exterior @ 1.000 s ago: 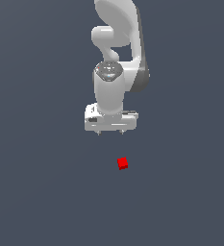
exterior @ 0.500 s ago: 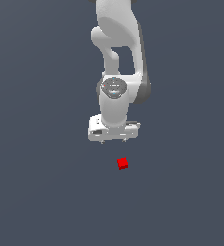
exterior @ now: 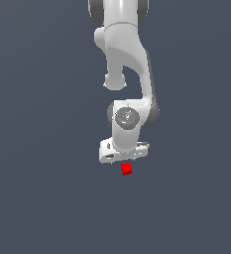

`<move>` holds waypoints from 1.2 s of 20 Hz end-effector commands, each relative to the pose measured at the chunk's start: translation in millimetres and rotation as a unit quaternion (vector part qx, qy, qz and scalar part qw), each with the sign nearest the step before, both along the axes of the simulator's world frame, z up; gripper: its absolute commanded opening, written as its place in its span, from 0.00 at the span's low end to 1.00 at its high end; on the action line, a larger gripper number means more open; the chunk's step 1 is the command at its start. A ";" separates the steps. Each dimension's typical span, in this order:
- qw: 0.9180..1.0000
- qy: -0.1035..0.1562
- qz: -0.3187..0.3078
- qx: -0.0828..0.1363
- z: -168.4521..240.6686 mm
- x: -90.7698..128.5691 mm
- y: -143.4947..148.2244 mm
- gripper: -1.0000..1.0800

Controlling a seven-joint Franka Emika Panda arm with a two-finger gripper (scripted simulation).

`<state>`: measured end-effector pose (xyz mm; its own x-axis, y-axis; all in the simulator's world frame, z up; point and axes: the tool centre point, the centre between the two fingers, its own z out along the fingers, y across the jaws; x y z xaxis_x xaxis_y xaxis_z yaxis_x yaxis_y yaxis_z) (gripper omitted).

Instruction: Pick up the red cube and move it to a goal position.

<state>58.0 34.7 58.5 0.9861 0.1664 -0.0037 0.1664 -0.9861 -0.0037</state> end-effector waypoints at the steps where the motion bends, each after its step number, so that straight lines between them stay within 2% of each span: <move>1: 1.000 -0.001 0.009 0.000 -12.9 8.4 5.7 0.96; 7: 1.000 -0.002 0.023 -0.001 -32.2 20.6 14.6 0.96; 14: 1.000 -0.002 0.027 -0.001 -38.6 25.3 17.8 0.96; 15: 1.000 -0.002 0.027 -0.001 -38.6 25.3 17.8 0.00; 24: 1.000 -0.002 0.027 -0.001 -38.6 25.3 17.8 0.00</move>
<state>83.1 52.4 19.9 0.9756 0.2197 -0.0004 0.2197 -0.9756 -0.0001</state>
